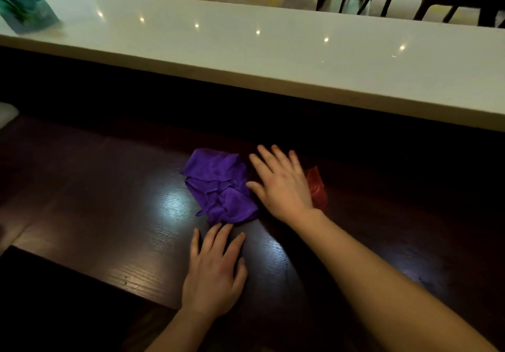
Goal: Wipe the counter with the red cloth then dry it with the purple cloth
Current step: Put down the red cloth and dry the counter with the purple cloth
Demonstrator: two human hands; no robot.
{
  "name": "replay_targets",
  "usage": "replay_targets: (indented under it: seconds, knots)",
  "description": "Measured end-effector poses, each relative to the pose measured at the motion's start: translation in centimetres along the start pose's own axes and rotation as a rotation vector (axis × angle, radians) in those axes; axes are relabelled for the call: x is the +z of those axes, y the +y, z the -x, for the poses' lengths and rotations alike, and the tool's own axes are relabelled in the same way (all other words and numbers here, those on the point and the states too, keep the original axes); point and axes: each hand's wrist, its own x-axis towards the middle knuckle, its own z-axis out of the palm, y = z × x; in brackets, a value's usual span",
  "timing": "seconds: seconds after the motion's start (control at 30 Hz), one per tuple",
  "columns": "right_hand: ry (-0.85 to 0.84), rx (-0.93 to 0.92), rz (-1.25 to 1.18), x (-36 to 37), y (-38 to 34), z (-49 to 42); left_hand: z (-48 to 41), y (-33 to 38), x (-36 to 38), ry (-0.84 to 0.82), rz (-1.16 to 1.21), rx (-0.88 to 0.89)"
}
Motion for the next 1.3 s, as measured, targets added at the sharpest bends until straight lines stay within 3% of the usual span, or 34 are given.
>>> replay_targets:
  seconds: [0.1,0.27,0.5,0.67,0.77,0.9,1.03,1.17,1.3]
  knots:
    - [-0.198,-0.125,-0.207,1.0,-3.7,-2.6,0.2,-0.1,0.2,0.065,0.033,-0.004]
    - [-0.381,-0.19,-0.106,3.5,-6.7,-4.2,0.3,-0.4,0.3,0.175,0.123,-0.037]
    - [-0.275,-0.117,-0.096,0.7,-4.3,7.5,0.3,-0.4,-0.1,0.24,0.205,-0.059]
    - [-0.237,-0.099,-0.044,-1.5,-1.5,20.5,0.0,-0.5,0.1,0.148,0.102,-0.003]
    - [-0.242,-0.039,-0.027,-2.2,-0.7,20.1,-0.2,-0.5,0.1,0.056,0.047,0.008]
    - [-0.237,0.253,0.004,-2.0,-4.1,14.8,-0.3,-0.2,-0.2,-0.003,0.032,-0.003]
    - [-0.183,0.164,-0.034,-1.3,-4.9,19.9,-0.1,-0.3,0.0,0.003,0.022,0.005]
    - [-0.167,0.16,0.035,-2.0,1.0,24.9,-0.2,0.1,0.1,0.017,-0.011,0.002]
    - [-0.149,0.493,0.12,-3.0,8.2,18.5,-0.1,0.5,0.1,-0.003,-0.062,-0.001]
